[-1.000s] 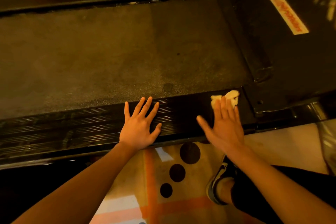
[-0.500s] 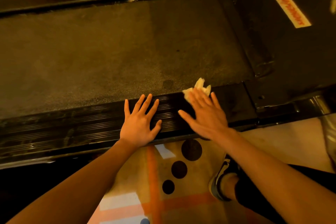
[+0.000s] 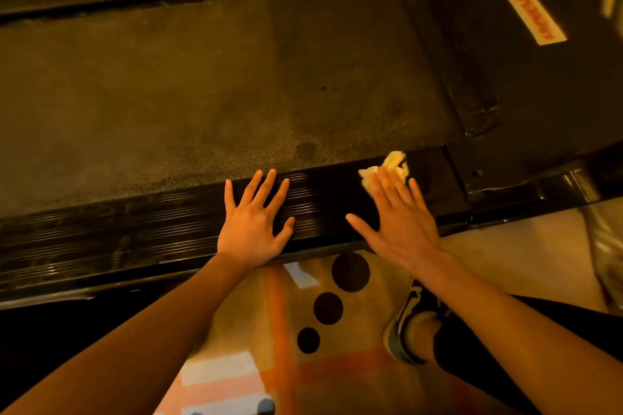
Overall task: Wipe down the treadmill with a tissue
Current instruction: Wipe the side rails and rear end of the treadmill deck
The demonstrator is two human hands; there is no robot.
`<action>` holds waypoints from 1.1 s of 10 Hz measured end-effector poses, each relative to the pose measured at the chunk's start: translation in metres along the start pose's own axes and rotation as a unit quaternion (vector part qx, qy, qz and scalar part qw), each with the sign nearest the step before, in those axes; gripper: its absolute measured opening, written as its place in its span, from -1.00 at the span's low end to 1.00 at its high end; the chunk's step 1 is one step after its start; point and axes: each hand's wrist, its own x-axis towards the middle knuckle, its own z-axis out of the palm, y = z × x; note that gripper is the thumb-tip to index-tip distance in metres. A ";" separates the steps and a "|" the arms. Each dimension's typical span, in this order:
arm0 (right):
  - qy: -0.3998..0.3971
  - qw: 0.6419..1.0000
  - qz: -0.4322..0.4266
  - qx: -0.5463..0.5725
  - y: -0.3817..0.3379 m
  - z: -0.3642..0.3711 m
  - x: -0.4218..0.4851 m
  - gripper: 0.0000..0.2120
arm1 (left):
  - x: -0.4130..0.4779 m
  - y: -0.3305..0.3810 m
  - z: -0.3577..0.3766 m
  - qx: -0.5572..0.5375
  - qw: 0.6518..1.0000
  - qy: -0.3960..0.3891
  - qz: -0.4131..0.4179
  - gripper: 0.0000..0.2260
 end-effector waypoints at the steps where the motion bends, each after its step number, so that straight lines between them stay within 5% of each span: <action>1: 0.013 0.997 0.073 0.000 0.056 -0.015 0.019 0.04 | 0.001 0.001 0.000 -0.001 1.000 0.002 -0.001 -0.34; 6: 0.039 0.983 0.151 0.091 -0.009 0.001 0.010 0.02 | 0.000 0.000 0.001 -0.001 1.000 -0.004 -0.001 -0.34; 8: -0.004 0.996 -0.084 0.011 -0.035 0.015 -0.038 -0.09 | 0.000 -0.002 0.001 0.007 1.000 -0.001 0.001 -0.34; 10: 0.043 0.984 0.169 0.045 0.042 0.004 -0.027 -0.04 | 0.000 -0.001 0.002 0.006 1.000 0.004 0.003 -0.35; 11: 0.074 0.984 0.142 0.082 -0.029 0.020 -0.037 -0.07 | 0.000 -0.001 0.002 0.003 1.000 0.006 0.004 -0.35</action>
